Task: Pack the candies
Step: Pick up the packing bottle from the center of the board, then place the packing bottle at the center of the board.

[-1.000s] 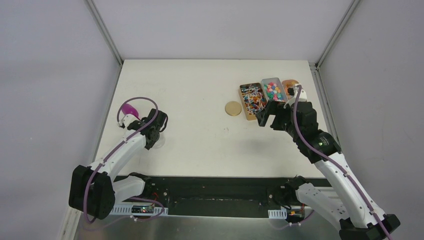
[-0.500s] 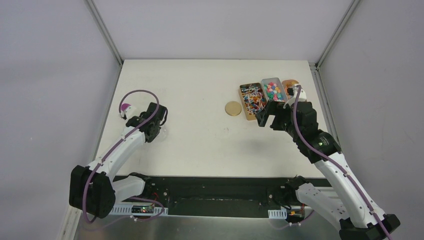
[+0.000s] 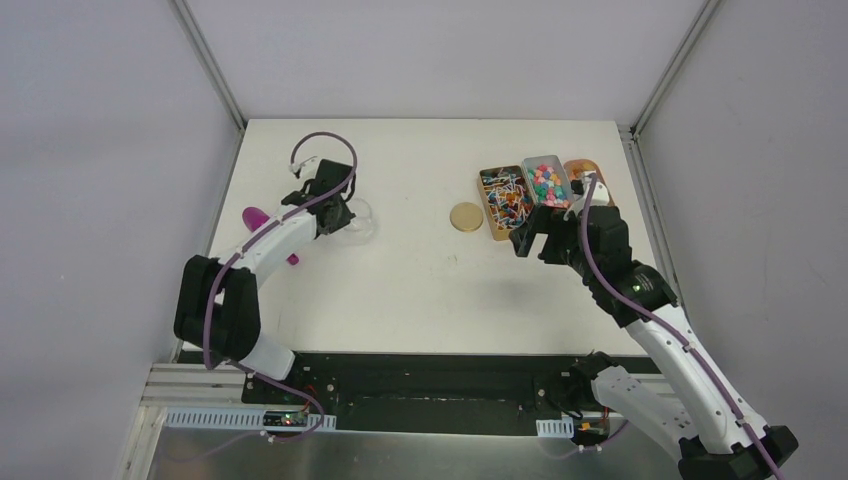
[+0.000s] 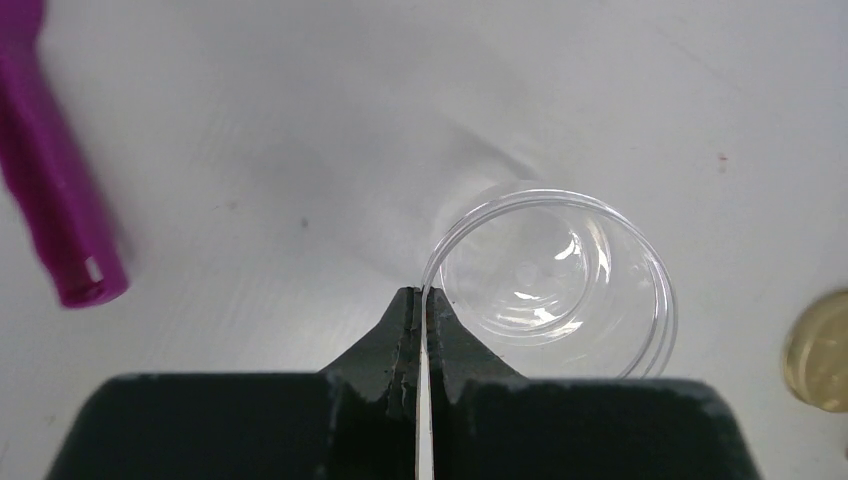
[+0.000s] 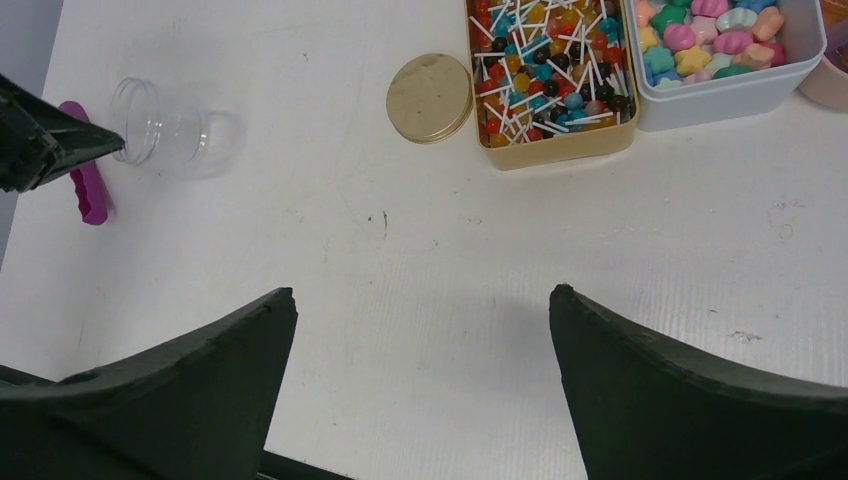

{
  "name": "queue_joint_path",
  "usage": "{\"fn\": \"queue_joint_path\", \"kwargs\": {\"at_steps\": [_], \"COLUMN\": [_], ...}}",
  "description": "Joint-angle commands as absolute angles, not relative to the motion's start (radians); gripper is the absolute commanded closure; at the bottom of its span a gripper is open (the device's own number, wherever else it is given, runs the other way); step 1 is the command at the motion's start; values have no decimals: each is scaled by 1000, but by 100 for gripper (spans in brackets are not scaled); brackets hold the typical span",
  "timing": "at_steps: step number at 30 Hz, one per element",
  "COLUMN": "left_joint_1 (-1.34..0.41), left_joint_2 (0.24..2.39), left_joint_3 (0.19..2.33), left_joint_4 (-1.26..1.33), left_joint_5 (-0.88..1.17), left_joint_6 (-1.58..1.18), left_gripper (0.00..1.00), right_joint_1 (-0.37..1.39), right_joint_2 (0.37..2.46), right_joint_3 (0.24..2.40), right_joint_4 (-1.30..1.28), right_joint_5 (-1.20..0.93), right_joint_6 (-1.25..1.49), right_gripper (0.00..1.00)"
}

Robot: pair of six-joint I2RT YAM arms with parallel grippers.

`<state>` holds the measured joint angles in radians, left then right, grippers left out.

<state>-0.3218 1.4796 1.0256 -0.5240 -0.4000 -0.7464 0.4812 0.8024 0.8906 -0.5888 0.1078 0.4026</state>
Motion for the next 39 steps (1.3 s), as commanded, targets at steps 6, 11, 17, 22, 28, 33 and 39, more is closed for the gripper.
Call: {"fn": "queue_joint_path", "kwargs": {"at_steps": [6,11,17,22,28,33,39], "left_joint_1": [-392,-452,-499,-508,-512,-512,-511], "left_joint_2": [1665,1770,1874,1918,1928,1914,1848], "left_joint_3": [1244,1353,1472,1504,1510,1510,1524], "left_joint_4": [-362,-368,-388,-407,-407,-408,-446], "left_joint_5": [-230,-276,-323,-324,-299,-300,-335], "left_joint_6": [-582,-557,-531,-533,-537,-539,-528], "left_gripper": [100,100,100,96,83,59,22], "right_joint_1": [477,477,477,477,478,478,477], "right_joint_2": [786,786,779,770,759,761,753], "right_joint_3": [894,892,896,899,902,912,918], "right_joint_4": [-554,-554,-566,-579,-574,-582,-590], "right_joint_5": [92,79,92,92,86,82,76], "right_joint_6": [422,426,424,420,421,421,419], "right_gripper": [0,0,0,0,0,0,0]}}
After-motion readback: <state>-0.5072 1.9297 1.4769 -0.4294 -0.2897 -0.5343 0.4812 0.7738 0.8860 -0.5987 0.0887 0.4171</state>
